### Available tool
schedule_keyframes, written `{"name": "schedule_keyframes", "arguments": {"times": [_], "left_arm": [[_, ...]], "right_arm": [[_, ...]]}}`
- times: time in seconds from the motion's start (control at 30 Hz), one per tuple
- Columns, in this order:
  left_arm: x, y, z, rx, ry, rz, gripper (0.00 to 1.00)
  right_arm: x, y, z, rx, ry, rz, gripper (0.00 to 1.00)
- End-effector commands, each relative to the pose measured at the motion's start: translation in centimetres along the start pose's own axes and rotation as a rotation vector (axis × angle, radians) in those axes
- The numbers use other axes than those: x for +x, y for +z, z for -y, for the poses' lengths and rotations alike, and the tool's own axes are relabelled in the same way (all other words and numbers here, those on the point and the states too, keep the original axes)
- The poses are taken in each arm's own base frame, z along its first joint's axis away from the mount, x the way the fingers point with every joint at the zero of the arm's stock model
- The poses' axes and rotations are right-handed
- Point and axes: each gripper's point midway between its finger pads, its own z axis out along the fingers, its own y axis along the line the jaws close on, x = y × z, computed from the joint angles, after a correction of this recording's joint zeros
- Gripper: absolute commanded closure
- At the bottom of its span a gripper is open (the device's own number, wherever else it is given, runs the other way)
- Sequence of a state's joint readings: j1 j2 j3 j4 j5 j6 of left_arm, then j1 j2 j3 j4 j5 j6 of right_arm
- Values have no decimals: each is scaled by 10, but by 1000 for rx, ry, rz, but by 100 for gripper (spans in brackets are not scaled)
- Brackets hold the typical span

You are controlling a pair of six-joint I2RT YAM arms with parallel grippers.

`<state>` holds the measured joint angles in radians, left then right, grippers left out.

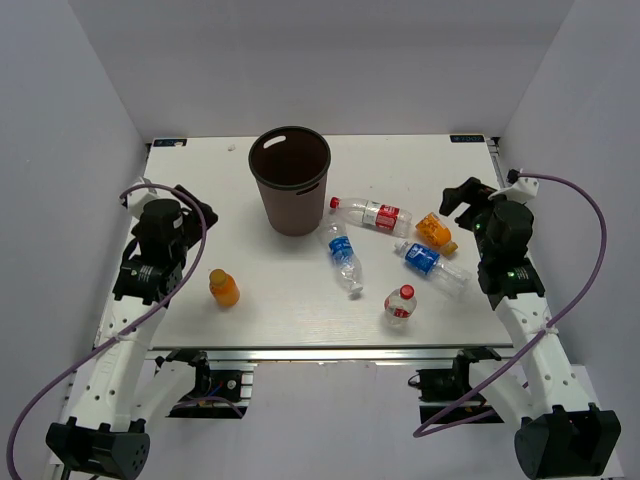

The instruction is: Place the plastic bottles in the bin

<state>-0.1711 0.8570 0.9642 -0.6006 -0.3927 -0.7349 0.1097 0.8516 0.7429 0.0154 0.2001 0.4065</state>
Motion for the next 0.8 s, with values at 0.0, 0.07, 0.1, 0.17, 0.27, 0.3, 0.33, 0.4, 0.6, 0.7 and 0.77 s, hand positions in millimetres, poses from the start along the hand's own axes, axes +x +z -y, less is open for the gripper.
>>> {"name": "schedule_keyframes", "arguments": {"times": [0.0,0.07,0.1,0.17,0.27,0.3,0.33,0.4,0.6,0.7,0.77], "left_arm": [[16,-11,5,56,12,-95,2],[31,-13,4,71,23,-156,2],[44,-15,-1,57,33,-217,2],[57,-17,-12,11,48,-271,2],[74,-22,-41,-113,77,-338,2],[81,-25,-49,-140,88,-364,2],[86,-27,-49,-131,92,-387,2],[98,-28,-53,-123,104,-428,2],[132,-29,-65,-113,155,-552,2],[148,-25,-77,-146,179,-597,2],[155,-23,-79,-146,192,-622,2]], "right_arm": [[-16,-1,-20,-98,-26,47,11],[-12,-3,-28,-156,-41,31,11],[-8,-2,-29,-165,-53,18,11],[-2,0,-29,-169,-69,-8,11],[5,5,-20,-117,-65,-51,11],[7,6,-18,-100,-61,-60,11],[7,9,-15,-82,-56,-68,11],[16,10,-8,-48,-61,-100,11],[37,15,-14,-97,-99,-211,11],[50,16,-20,-145,-104,-254,11],[53,15,-20,-152,-107,-258,11]]}}
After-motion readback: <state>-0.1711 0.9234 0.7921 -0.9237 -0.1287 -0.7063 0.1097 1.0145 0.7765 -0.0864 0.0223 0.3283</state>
